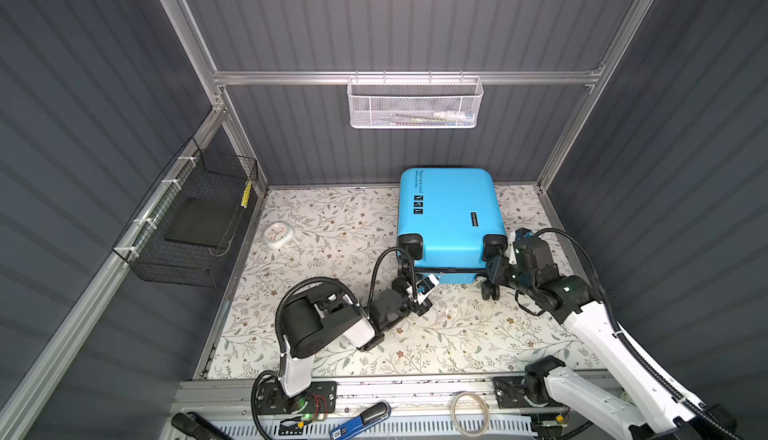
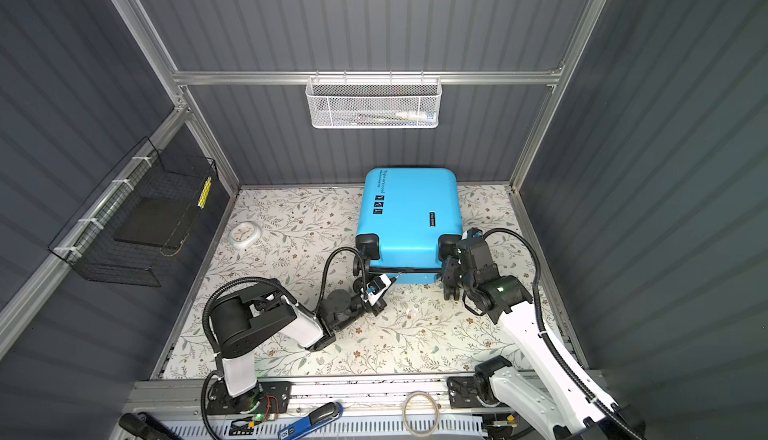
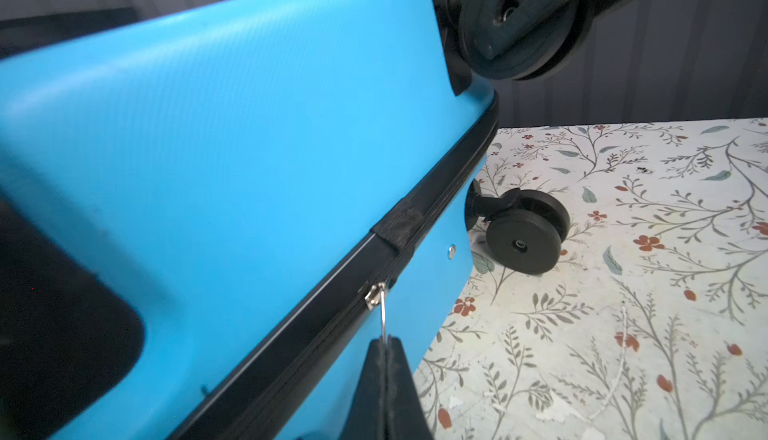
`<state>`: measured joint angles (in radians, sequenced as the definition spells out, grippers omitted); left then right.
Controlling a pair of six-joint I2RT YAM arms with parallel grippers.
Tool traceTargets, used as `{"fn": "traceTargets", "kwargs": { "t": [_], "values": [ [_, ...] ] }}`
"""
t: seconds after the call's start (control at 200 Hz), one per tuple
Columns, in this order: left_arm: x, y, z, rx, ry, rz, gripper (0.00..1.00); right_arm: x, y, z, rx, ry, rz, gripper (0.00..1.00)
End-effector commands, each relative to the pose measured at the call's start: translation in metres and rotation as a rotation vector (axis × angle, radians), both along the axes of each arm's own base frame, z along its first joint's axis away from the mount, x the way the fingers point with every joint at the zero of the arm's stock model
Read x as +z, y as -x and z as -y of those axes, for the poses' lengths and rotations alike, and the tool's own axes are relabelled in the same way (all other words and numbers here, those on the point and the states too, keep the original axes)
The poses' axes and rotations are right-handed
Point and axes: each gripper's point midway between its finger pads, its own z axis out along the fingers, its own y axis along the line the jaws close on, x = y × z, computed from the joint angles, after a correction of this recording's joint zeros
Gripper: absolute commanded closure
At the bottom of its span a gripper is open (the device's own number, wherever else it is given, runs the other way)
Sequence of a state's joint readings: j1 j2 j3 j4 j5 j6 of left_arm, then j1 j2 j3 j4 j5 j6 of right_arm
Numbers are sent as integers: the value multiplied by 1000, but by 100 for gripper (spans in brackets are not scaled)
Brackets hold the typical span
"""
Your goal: Pack the luggage
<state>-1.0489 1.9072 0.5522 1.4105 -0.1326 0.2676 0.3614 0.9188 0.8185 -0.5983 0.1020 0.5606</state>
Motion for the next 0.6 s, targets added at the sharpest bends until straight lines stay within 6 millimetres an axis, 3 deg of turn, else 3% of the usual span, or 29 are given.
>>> {"fn": "traceTargets", "kwargs": {
  "t": [0.0, 0.365, 0.595],
  "values": [
    [24, 36, 39, -160, 55, 82, 100, 20, -12, -10, -2, -76, 86, 100],
    [29, 60, 110, -277, 109, 79, 100, 22, -13, -16, 14, -107, 98, 100],
    [28, 67, 146, -324, 151, 63, 100, 23, -11, -17, 18, -115, 103, 100]
  ]
}}
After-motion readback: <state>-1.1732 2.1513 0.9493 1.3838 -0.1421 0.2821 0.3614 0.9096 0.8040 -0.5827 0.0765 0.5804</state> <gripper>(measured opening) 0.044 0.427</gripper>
